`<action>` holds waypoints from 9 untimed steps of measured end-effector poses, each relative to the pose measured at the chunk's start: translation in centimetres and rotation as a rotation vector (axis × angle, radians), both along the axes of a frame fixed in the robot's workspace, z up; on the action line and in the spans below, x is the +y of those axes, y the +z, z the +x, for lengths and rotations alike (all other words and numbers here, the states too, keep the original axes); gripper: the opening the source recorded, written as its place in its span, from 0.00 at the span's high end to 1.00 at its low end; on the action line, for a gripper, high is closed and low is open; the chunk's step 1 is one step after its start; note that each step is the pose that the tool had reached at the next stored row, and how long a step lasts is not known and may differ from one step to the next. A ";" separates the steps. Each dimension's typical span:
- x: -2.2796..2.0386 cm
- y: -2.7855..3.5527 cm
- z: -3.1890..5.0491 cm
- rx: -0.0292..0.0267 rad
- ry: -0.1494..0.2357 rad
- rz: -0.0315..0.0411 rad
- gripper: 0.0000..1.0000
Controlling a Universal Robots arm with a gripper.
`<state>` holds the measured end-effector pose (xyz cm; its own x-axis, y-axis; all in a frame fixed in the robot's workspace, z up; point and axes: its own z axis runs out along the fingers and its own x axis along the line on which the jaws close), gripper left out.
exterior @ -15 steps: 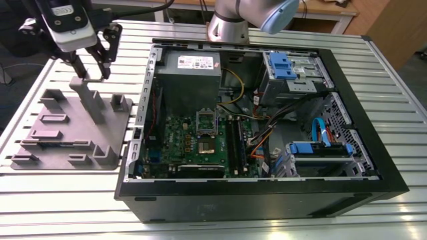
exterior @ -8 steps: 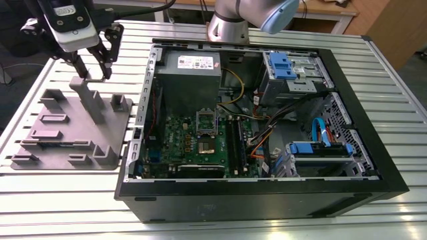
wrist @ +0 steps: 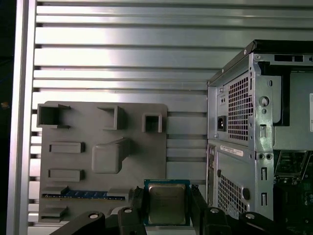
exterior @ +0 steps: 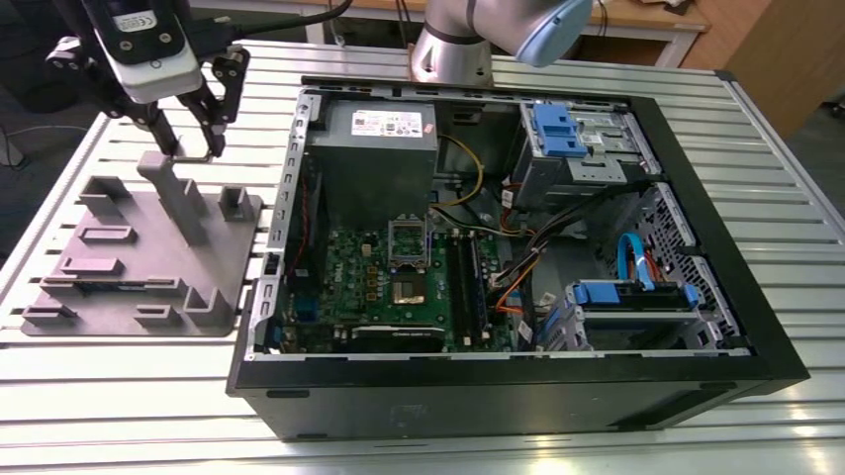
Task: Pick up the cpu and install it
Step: 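Pick up the cpu and move it towards the insertion slot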
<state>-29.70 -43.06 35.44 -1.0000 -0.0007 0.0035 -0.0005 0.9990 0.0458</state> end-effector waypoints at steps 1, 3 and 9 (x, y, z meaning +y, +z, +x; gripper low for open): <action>0.00 0.00 0.01 0.0000 0.000 0.0000 0.53; 0.00 0.00 0.06 0.0001 0.000 -0.0001 0.53; 0.00 0.00 0.43 0.0000 0.000 0.0000 0.53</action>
<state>-29.27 -43.06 35.44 -1.0000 -0.0007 0.0035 -0.0005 0.9990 0.0458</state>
